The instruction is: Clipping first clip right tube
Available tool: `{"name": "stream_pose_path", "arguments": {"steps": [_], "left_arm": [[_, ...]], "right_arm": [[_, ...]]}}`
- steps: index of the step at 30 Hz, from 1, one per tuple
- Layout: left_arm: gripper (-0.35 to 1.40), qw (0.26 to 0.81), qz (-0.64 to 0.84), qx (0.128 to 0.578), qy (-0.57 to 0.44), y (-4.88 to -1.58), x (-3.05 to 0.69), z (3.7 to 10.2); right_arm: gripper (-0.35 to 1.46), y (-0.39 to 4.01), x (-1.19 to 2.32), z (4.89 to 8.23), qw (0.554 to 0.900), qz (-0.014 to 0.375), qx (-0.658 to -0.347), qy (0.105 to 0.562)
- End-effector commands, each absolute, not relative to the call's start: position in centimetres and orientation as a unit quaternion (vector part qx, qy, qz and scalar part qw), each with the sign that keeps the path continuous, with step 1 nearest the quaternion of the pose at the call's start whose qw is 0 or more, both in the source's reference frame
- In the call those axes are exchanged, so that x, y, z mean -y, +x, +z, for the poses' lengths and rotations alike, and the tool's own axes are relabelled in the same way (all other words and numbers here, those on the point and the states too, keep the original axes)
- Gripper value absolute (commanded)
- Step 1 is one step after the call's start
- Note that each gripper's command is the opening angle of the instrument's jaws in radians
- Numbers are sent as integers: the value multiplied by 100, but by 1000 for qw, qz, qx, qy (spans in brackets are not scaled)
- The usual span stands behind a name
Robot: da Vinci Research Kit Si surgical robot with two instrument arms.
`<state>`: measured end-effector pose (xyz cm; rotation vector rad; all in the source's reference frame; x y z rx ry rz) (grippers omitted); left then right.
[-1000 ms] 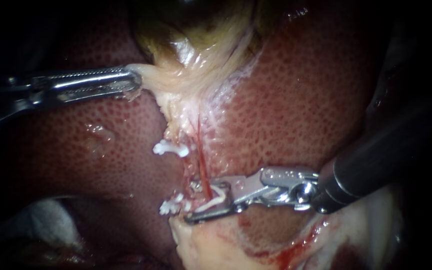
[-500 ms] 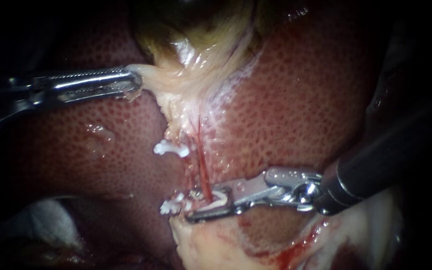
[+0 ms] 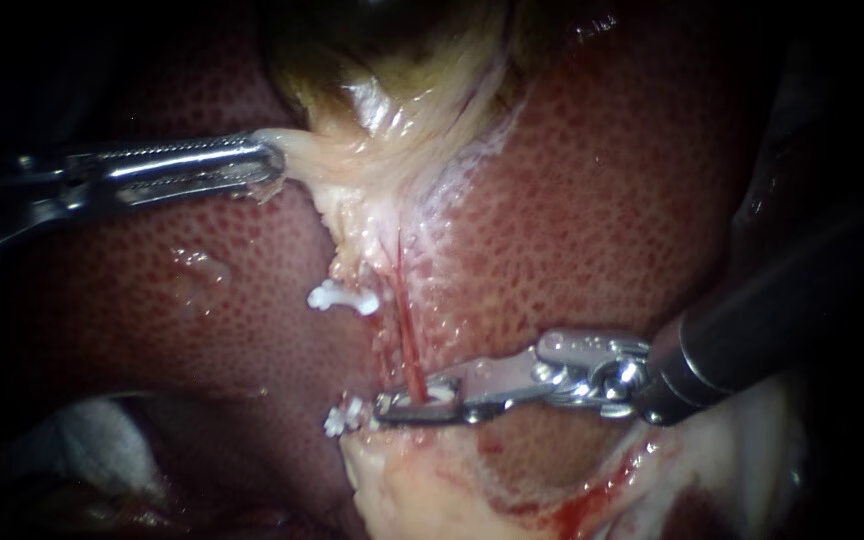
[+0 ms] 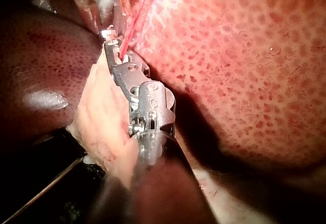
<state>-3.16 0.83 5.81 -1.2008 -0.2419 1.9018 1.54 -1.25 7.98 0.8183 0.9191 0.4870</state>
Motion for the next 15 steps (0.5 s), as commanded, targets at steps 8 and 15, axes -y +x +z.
{"name": "stream_pose_path", "arguments": {"steps": [8,15], "left_arm": [[-35,426,761,97,-480,-316,-83,581],[-35,426,761,97,-480,-317,-83,581]], "right_arm": [[-35,153,126,796,789,231,-421,385],[-35,153,126,797,786,236,-418,389]]}}
